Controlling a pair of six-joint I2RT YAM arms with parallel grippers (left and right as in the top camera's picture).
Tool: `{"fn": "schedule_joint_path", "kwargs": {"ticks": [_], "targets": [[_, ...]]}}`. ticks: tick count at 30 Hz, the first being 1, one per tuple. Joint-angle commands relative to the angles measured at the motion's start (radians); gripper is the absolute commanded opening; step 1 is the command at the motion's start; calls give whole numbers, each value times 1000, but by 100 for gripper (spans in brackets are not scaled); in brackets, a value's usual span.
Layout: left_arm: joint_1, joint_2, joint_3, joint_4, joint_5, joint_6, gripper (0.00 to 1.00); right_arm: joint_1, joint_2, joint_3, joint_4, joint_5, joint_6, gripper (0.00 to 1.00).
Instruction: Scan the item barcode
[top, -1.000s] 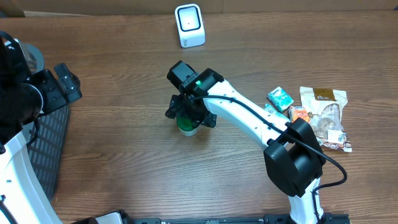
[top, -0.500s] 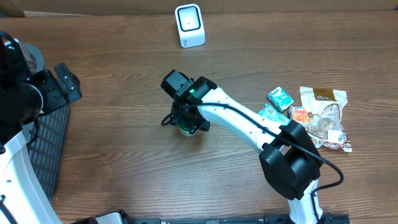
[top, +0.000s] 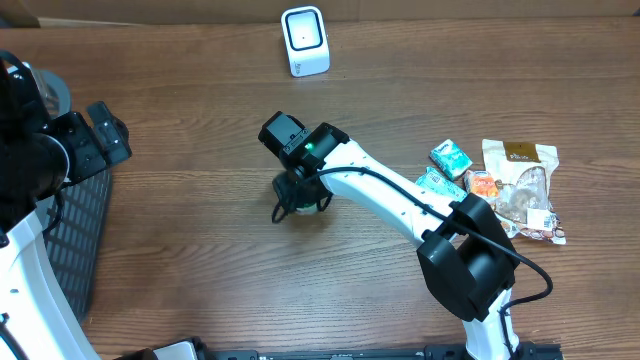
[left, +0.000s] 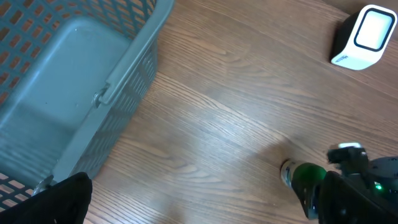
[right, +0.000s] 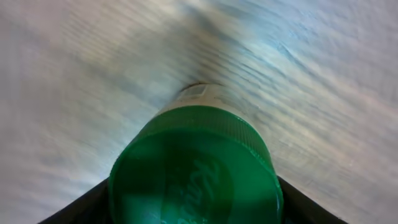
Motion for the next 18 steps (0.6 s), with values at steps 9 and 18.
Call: {"fn": "schedule_joint_path", "kwargs": {"ticks": [9,18], "targets": [[3,3,6,2,4,19,100,-2,-7,2,-108,41,-892,83],[3,3,6,2,4,19,100,-2,-26,140,-182,-69,-388,100]]}}
